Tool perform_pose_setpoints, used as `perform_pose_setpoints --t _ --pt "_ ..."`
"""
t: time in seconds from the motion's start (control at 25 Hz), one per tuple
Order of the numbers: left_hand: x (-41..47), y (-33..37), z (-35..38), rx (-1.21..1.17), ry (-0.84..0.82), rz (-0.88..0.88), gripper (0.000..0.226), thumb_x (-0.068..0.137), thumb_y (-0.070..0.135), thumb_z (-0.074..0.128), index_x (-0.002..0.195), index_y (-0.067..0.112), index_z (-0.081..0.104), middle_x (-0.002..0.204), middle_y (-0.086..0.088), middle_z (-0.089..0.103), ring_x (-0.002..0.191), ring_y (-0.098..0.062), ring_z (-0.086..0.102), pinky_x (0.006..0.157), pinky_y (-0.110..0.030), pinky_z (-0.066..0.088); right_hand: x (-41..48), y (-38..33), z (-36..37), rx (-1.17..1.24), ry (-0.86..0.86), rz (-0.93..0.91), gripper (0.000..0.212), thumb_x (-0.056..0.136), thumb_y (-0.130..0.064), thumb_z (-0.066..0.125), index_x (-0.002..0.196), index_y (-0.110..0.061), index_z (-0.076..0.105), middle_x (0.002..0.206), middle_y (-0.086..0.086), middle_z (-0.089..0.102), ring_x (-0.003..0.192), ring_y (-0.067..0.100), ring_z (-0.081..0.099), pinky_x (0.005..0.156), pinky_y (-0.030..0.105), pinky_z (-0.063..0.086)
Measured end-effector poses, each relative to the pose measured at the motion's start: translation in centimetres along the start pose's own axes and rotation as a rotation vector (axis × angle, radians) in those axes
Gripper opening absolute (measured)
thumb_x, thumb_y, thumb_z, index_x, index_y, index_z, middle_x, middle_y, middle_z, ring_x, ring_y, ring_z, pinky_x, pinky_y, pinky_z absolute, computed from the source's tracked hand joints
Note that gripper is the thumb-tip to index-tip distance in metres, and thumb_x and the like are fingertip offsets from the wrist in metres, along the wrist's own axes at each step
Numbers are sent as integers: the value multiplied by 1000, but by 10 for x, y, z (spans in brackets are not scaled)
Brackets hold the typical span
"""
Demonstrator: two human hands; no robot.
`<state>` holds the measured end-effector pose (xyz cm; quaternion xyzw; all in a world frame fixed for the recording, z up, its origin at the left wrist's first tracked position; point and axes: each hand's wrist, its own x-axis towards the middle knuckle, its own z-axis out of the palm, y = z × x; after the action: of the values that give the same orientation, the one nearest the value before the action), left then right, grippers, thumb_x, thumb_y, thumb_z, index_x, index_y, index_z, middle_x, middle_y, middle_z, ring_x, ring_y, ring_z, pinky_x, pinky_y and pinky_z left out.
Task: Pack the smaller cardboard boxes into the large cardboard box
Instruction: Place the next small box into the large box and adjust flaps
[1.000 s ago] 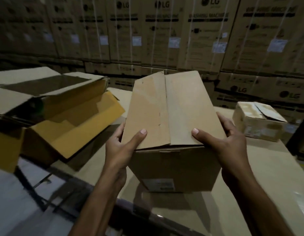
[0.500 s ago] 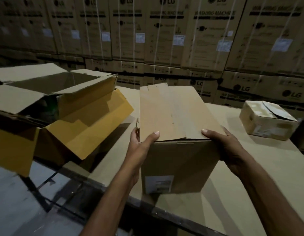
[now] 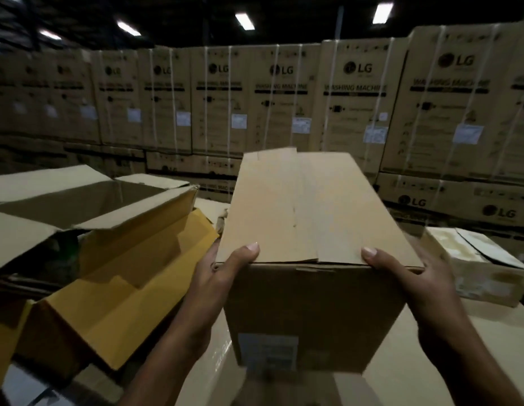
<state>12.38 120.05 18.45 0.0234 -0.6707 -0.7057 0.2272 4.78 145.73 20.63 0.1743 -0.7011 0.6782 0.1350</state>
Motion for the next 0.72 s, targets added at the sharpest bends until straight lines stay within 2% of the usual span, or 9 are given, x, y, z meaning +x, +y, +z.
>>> perform_pose_setpoints --t 0.12,0.24,0.28,0.4,0.56,0.64,0.72 --pt "26 36 -36 2 -66 129 55 83 42 63 134 24 60 119 -1 74 110 -19 71 90 -37 57 10 -37 37 79 62 -222 75 67 -42 84 138 -39 59 120 -11 72 107 8 71 81 28 59" --pt "50 61 -81 -54 -127 172 60 79 43 65 136 28 56 121 0 73 113 -21 68 88 -36 56 20 -66 84 88 40 -398 88 71 -42 86 150 -39 47 135 -7 64 119 11 66 94 32 57" --pt "55 68 -98 -67 -141 169 65 78 47 67 139 30 53 125 1 71 117 -21 66 90 -37 56 23 -75 99 84 19 -419 93 70 -44 85 153 -41 42 138 -4 62 121 12 64 96 35 57" --pt "70 84 -160 -97 -179 157 72 78 53 69 145 35 46 137 0 63 126 -22 61 99 -53 53 24 -96 151 108 -49 -391 101 68 -47 85 155 -52 33 142 -3 56 124 19 63 98 45 57" --pt "88 105 -256 -185 -201 190 66 86 42 69 146 37 43 134 -5 64 118 -27 66 91 -53 58 16 -111 239 98 -114 -404 93 74 -51 81 150 -63 30 153 -4 45 132 31 55 91 53 57" --pt "95 109 -294 -209 -188 227 60 92 37 68 146 39 43 134 -4 65 119 -28 66 91 -52 58 13 -120 283 83 -110 -452 99 69 -60 84 152 -61 30 159 -8 38 140 24 48 103 54 51" --pt "104 114 -325 -255 -193 277 50 97 29 63 144 37 47 133 -4 66 120 -29 66 91 -53 57 17 -135 319 64 -98 -523 103 70 -57 84 156 -55 27 156 -14 39 139 10 47 110 46 47"
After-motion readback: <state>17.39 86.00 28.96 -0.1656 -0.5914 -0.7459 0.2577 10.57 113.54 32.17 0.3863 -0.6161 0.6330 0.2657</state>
